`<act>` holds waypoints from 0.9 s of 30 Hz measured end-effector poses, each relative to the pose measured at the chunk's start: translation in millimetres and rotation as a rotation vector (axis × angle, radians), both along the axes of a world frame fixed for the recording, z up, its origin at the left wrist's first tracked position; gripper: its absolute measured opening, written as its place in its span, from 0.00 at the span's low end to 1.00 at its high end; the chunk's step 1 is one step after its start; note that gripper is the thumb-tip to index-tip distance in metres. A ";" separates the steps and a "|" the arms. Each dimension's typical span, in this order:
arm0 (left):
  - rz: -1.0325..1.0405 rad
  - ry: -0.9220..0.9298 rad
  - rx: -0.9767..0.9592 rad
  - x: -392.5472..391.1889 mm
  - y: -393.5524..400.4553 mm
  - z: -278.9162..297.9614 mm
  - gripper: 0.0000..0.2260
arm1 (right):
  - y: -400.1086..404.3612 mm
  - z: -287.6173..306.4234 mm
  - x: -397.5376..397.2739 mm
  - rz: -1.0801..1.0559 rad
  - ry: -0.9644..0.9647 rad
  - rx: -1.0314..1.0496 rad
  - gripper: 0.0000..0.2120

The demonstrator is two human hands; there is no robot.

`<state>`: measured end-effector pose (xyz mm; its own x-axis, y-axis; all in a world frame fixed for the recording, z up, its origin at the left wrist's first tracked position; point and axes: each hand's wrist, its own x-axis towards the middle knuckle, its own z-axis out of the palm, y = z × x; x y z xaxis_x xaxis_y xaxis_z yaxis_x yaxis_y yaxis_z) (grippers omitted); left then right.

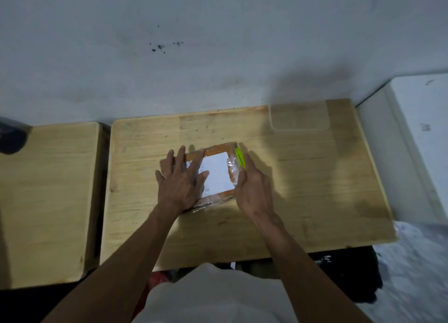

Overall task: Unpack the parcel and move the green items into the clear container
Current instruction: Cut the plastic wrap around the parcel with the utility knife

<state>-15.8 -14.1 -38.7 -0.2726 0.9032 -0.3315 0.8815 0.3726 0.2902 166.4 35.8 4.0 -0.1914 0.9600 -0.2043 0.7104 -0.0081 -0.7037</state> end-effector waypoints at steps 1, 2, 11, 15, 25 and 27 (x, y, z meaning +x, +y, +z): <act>-0.011 0.006 0.005 -1.0 -0.7 -0.9 0.26 | -1.9 2.1 -0.7 0.008 -0.007 0.013 0.23; -0.020 0.015 0.012 -1.4 -1.5 -1.8 0.26 | -3.5 2.9 -0.4 0.012 -0.012 0.026 0.24; -0.033 0.042 0.045 -2.7 -4.6 -10.0 0.28 | 1.2 7.4 0.6 0.058 -0.086 0.023 0.24; -0.030 0.046 0.033 -2.5 -2.9 -10.7 0.28 | 4.0 9.9 -1.4 0.081 -0.105 0.021 0.25; -0.020 0.050 0.010 -1.4 -2.0 -8.5 0.29 | 8.6 11.1 -4.9 0.101 -0.129 0.027 0.29; -0.024 0.053 0.015 -1.5 -2.2 -9.5 0.29 | 7.5 13.2 -4.2 0.100 -0.118 0.024 0.29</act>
